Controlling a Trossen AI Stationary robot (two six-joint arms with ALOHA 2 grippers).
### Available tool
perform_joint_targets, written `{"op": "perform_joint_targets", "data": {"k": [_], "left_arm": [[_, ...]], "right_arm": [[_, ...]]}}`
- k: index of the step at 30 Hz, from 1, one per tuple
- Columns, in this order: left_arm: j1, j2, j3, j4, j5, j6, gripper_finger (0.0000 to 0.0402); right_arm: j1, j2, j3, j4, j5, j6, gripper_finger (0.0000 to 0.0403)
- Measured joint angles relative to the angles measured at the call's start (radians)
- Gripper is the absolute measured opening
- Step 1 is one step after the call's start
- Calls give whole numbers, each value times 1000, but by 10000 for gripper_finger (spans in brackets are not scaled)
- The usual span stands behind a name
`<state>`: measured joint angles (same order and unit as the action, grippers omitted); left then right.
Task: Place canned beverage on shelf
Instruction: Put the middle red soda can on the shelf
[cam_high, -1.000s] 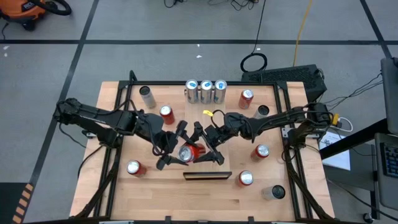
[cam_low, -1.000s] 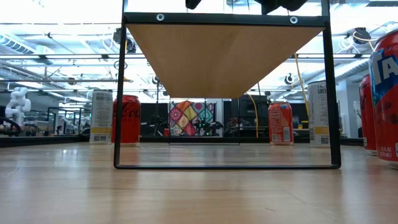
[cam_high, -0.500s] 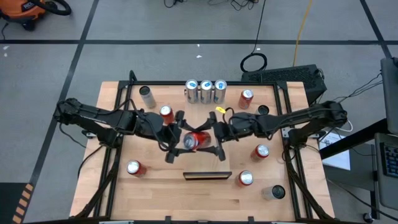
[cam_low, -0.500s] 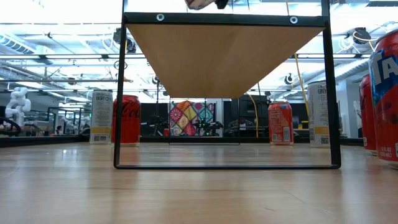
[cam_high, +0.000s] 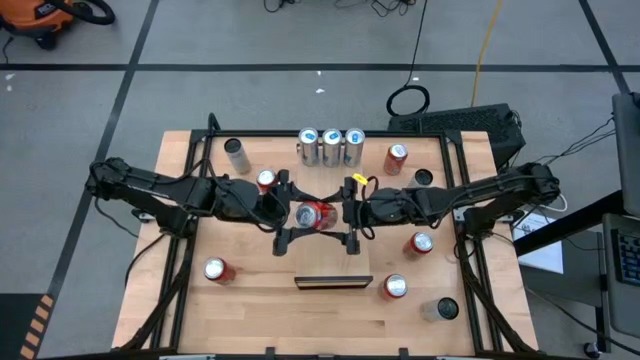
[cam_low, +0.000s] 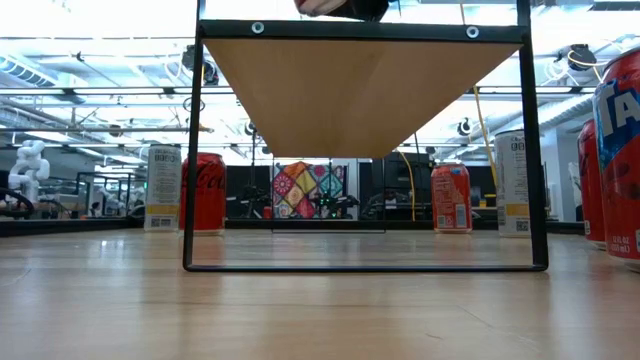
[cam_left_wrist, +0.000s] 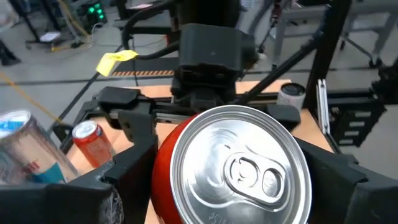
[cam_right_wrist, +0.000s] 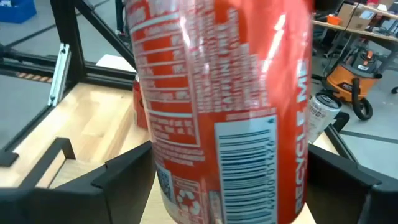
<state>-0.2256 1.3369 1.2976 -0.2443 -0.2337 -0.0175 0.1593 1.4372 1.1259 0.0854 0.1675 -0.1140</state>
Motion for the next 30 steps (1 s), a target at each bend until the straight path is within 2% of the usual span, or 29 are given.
{"op": "perform_joint_targets", "data": {"k": [7, 12, 18, 21, 25, 30], "left_arm": [[0, 1, 0, 1, -9, -28, 302], [2, 1, 0, 4, -75, -99, 302], [2, 1, 0, 3, -161, -174, 302], [2, 1, 0, 3, -167, -202, 302], [2, 1, 0, 2, -146, -202, 302], [2, 3, -2, -8, 1, -154, 302]], "right_arm": [[0, 0, 0, -21, 10, 24, 333], [19, 0, 0, -102, 131, 52, 332], [53, 0, 0, -148, 206, 95, 332], [71, 0, 0, -164, 268, 107, 332], [88, -10, 0, -179, 303, 109, 332], [110, -50, 0, -183, 241, 111, 332]]}}
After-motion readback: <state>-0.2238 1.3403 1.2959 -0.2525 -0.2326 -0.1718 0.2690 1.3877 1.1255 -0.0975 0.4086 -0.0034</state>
